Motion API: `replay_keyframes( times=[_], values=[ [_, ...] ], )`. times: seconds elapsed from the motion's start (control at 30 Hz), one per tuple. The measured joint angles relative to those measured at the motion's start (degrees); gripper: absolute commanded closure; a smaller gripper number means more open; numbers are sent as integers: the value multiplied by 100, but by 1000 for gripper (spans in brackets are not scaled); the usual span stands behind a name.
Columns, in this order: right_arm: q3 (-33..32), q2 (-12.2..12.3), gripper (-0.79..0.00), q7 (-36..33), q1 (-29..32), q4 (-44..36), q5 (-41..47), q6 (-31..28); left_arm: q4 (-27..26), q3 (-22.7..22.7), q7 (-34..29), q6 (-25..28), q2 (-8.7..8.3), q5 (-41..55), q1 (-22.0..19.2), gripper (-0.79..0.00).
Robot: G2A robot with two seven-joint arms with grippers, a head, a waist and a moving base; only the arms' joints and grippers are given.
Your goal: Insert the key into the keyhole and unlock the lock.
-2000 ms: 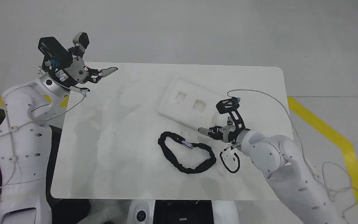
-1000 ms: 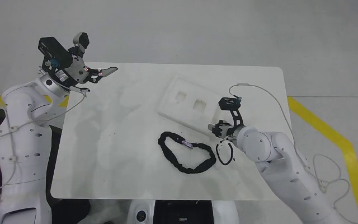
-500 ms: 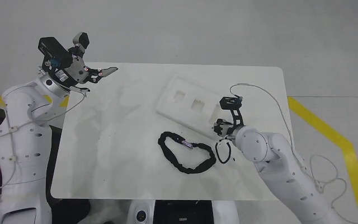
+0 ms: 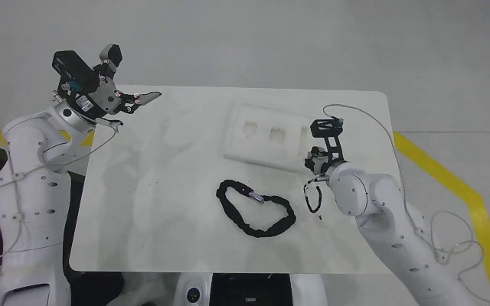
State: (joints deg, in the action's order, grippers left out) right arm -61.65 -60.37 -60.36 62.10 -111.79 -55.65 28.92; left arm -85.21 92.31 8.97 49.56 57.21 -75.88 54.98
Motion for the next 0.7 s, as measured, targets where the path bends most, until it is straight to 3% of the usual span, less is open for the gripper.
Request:
replay_keyframes(
  times=[0.2,0.43,0.7],
  values=[
    [-493,5,0,73,248,-307,770,-312,0,0,0,0,0,0,0,-785],
    [-1678,54,0,620,939,-469,2578,-1286,0,0,0,0,0,0,0,-785],
    [-2869,125,0,852,1524,-490,3803,-2274,0,0,0,0,0,0,0,-785]
  ],
)
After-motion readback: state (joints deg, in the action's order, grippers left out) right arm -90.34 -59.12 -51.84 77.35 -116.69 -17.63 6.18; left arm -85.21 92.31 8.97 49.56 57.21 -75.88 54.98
